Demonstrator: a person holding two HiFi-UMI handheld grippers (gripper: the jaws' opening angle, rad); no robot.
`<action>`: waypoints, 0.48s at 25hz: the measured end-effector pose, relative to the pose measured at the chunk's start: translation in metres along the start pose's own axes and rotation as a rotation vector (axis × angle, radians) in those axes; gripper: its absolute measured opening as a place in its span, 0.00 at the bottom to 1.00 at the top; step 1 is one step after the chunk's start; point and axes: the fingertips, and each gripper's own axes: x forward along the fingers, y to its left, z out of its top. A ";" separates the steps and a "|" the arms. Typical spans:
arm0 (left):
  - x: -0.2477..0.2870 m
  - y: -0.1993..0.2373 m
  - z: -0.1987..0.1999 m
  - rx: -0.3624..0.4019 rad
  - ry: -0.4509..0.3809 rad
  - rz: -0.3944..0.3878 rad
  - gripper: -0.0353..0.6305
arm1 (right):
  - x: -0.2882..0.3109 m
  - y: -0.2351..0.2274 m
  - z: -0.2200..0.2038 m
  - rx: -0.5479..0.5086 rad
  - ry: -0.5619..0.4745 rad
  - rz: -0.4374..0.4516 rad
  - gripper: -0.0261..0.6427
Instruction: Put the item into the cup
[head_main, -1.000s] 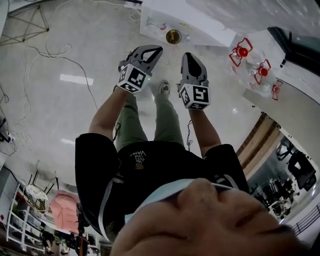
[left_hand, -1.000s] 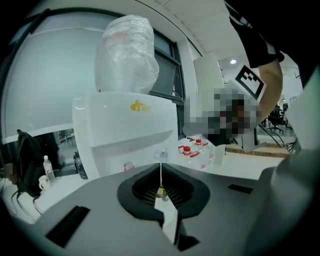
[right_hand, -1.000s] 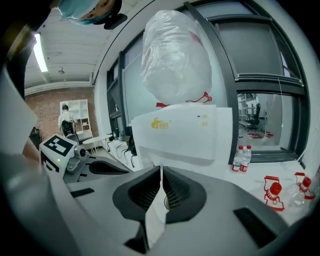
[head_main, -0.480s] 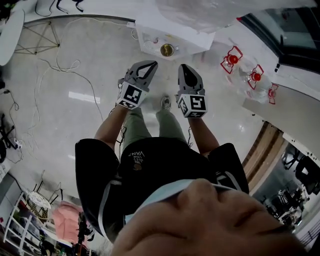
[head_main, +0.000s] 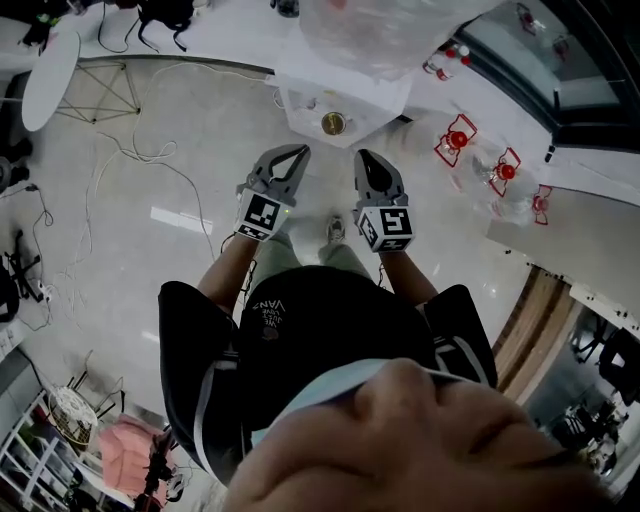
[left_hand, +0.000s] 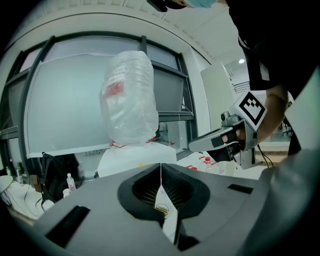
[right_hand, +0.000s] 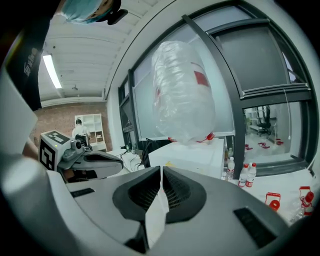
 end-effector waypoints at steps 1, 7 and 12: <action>-0.004 -0.003 0.005 -0.002 -0.003 0.006 0.09 | -0.005 0.002 0.003 -0.001 -0.004 0.007 0.11; -0.025 -0.015 0.039 0.008 -0.029 0.044 0.09 | -0.033 0.014 0.031 -0.014 -0.037 0.046 0.11; -0.046 -0.026 0.060 0.010 -0.044 0.093 0.09 | -0.059 0.014 0.045 -0.045 -0.056 0.065 0.11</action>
